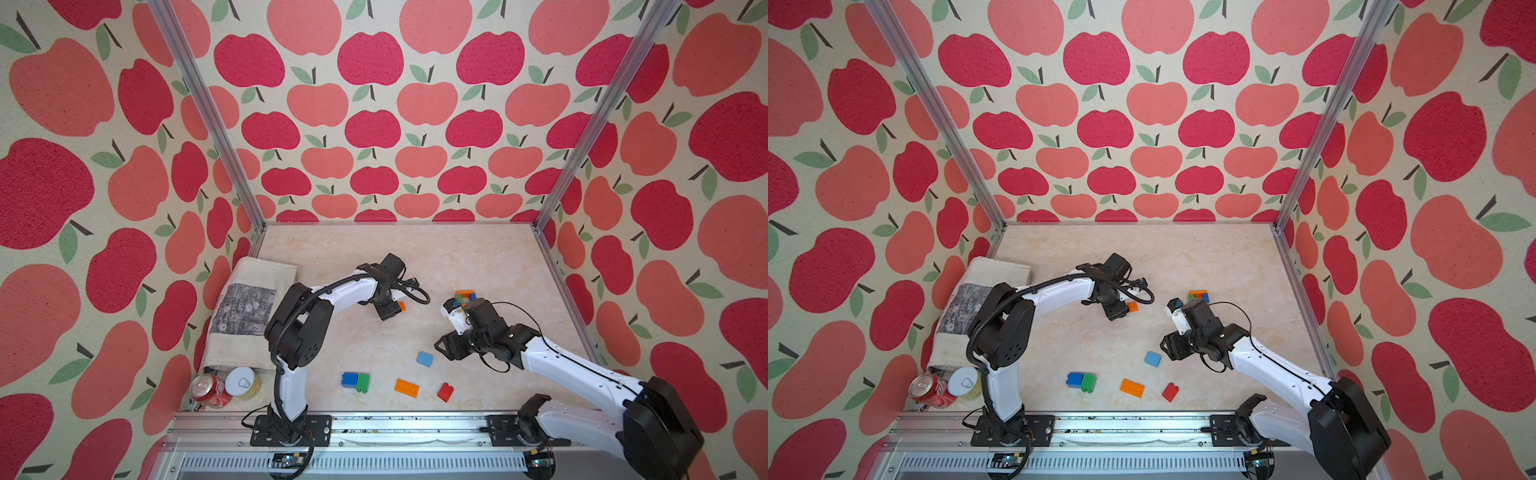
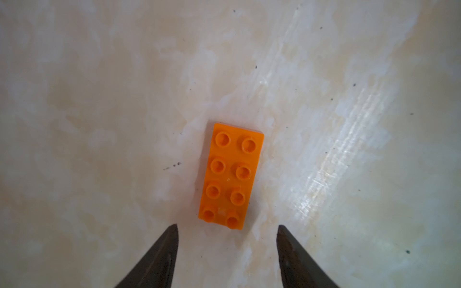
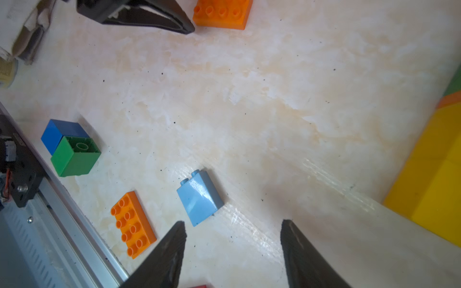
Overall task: Assemble the letter p with lego
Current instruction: Move the lego brick at the center of the board, then pick up the lego brick from the center of the board.
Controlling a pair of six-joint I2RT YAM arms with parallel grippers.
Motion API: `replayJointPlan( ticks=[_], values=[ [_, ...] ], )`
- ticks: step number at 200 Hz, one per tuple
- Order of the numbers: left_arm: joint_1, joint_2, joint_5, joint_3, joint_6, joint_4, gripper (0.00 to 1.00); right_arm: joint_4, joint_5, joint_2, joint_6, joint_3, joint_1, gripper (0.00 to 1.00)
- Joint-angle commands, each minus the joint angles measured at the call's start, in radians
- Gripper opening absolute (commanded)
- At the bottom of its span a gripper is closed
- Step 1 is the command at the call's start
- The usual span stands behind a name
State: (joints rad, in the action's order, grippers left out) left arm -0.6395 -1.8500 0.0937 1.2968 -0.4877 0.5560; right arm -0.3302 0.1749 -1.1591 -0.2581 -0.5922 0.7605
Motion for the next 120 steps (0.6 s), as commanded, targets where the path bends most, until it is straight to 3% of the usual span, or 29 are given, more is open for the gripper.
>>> replayJointPlan(
  ticks=[1,22,60,91,120],
  values=[
    [0.040,0.206,0.082,-0.150,0.251,-0.249,0.77,-0.023,-0.036,-0.046,0.057,-0.030,0.055,0.66],
    [0.086,0.409,0.130,-0.344,0.469,-0.451,0.84,-0.023,-0.060,-0.095,0.089,-0.049,0.097,0.67],
    [0.212,0.705,0.243,-0.597,0.767,-0.600,0.84,-0.032,-0.081,-0.176,0.118,-0.092,0.142,0.68],
    [0.296,0.859,0.298,-0.704,0.894,-0.596,0.83,-0.036,-0.100,-0.231,0.135,-0.119,0.176,0.69],
    [0.316,0.918,0.322,-0.736,0.927,-0.561,0.83,-0.054,-0.116,-0.294,0.137,-0.149,0.201,0.68]
  ],
)
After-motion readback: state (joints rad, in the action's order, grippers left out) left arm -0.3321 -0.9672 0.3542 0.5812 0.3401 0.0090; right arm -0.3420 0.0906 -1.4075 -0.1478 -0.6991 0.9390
